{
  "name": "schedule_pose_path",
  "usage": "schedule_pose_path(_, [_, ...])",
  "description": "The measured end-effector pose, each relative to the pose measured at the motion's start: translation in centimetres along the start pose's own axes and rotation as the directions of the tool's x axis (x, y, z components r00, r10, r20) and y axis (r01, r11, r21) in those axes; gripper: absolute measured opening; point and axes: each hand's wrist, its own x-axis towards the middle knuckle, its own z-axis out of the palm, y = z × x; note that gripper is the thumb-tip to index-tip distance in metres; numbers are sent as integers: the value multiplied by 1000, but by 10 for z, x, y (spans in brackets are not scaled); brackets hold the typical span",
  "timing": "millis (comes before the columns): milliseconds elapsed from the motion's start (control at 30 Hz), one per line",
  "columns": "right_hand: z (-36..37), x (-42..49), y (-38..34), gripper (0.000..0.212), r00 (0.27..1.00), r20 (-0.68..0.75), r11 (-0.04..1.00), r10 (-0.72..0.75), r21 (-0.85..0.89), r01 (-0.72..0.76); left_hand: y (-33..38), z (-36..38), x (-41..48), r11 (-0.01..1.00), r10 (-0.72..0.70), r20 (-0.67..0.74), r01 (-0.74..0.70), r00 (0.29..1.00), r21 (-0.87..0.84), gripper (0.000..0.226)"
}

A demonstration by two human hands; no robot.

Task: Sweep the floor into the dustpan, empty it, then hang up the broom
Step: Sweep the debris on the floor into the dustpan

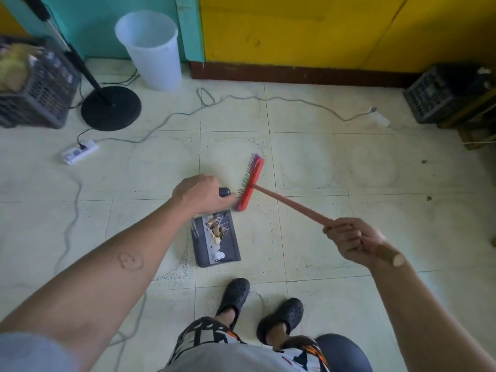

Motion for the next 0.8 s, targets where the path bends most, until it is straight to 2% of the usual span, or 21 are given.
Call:
schedule_pose_path(67, [-7,-5,-3,12,992,126,999,22,20,-24,-2,0,1,1000,3,-8,-3,1000,1,61])
schedule_pose_path(133, [2,-10,-5,15,990,124,997,68,-57,-61,-2,1,3,1000,9,-12,-9,1000,6,61])
schedule_pose_path(167, [8,-11,-8,21,995,49,990,83,-122,-76,-1,2,5,1000,8,-19,-8,1000,5,60])
schedule_pose_path(200, [13,-12,-9,29,994,-92,979,64,-187,-80,0,3,6,1000,7,-28,-6,1000,4,60])
schedule_pose_path(267, [23,-13,-11,28,922,-374,914,-104,-400,-60,3,3,9,1000,0,-51,0,999,1,60])
schedule_pose_path(300, [23,-13,-11,25,876,-437,865,-203,-499,-49,4,3,10,1000,-5,-55,5,998,2,60])
schedule_pose_path(467, [10,1,-19,21,697,-571,645,-434,-737,-202,4,2,15,1000,-9,-25,10,1000,20,57])
schedule_pose_path(567, [0,22,-29,18,635,-578,526,-512,-796,-300,7,4,17,999,-28,-9,29,1000,29,55])
schedule_pose_path(633, [-9,38,-32,11,613,-580,464,-537,-809,-360,10,4,19,999,-32,-14,32,999,40,55])
schedule_pose_path(700, [-18,52,-31,16,612,-595,422,-521,-803,-422,15,6,21,998,-26,-26,28,999,55,55])
schedule_pose_path(800, [-22,58,-12,18,655,-626,391,-424,-779,-491,25,14,24,999,-17,-34,19,999,51,55])
